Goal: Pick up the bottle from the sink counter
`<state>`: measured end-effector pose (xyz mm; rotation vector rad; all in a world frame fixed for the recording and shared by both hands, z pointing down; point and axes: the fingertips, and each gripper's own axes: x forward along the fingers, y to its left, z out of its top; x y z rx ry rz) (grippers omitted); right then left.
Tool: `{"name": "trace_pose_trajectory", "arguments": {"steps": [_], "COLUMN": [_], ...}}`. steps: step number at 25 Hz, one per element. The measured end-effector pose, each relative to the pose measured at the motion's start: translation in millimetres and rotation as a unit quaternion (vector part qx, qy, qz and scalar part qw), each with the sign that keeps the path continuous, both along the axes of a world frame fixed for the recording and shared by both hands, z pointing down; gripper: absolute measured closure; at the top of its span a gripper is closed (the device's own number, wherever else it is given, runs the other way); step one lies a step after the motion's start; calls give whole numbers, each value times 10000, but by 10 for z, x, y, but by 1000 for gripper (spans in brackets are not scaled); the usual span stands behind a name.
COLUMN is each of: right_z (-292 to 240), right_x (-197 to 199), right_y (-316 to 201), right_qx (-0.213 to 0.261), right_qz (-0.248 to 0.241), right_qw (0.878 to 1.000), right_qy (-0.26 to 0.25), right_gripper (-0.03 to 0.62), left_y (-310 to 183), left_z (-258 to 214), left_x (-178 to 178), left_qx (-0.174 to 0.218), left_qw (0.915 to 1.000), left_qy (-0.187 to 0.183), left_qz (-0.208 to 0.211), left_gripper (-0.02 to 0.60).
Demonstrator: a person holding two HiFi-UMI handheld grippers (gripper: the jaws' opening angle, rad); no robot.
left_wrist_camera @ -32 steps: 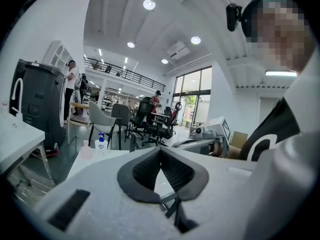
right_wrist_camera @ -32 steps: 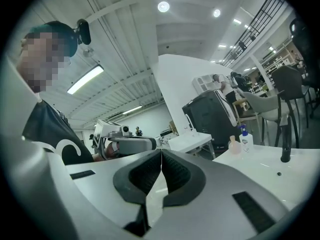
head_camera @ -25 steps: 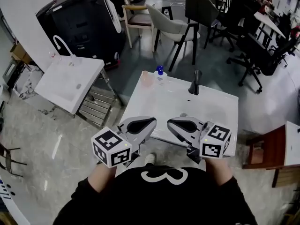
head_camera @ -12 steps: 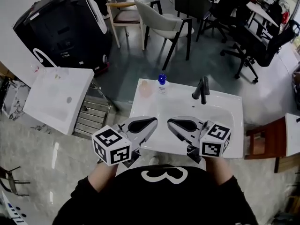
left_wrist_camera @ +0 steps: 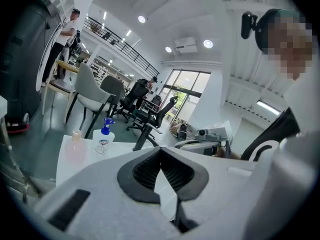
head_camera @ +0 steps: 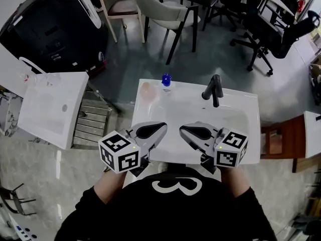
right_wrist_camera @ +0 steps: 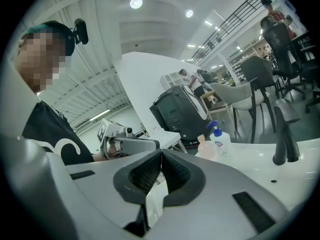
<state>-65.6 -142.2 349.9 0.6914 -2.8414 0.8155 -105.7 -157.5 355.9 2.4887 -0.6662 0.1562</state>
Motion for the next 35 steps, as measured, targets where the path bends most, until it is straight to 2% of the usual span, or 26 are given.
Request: {"name": "trace_pose_trajectory", "arguments": {"steps": [3, 7, 15, 21, 28, 33, 34, 35], "right_z": [26, 108, 438, 740, 1008, 1119, 1149, 1182], "right_x": [137, 273, 307, 264, 271, 278, 286, 299], "right_y": [-67, -221, -424, -511, -585, -618, -610, -602], "right_qx": [-110, -207, -433, -685, -1010, -1188, -1240, -1294], "right_qz": [21, 9, -75, -120, -130, -118, -114, -105], "right_qw": [9999, 9998, 9988, 9965, 9934, 9913, 9906, 9898], "right_qy": [-44, 1, 238, 469, 532, 553, 565, 578], "right_gripper": [582, 580, 582, 580, 580, 582, 582, 580], "left_y": [-45, -173, -554, -886, -1250, -1420, -1452, -1487], "left_z": [94, 227, 588, 775, 1071, 1268, 1299, 1325], "left_x": [124, 232, -40, -296, -569, -675, -689, -704], "left_qx": [-120, -21, -46, -67, 43, 113, 125, 137], "left_qw": [9998, 9982, 9896, 9861, 9773, 9757, 9759, 9762], "left_qy": [-177, -596, -1196, -1246, -1448, -1482, -1446, -1396], "left_qz": [22, -85, -795, -1099, -1544, -1613, -1630, -1652], "left_gripper": [568, 568, 568, 568, 566, 565, 561, 531]}}
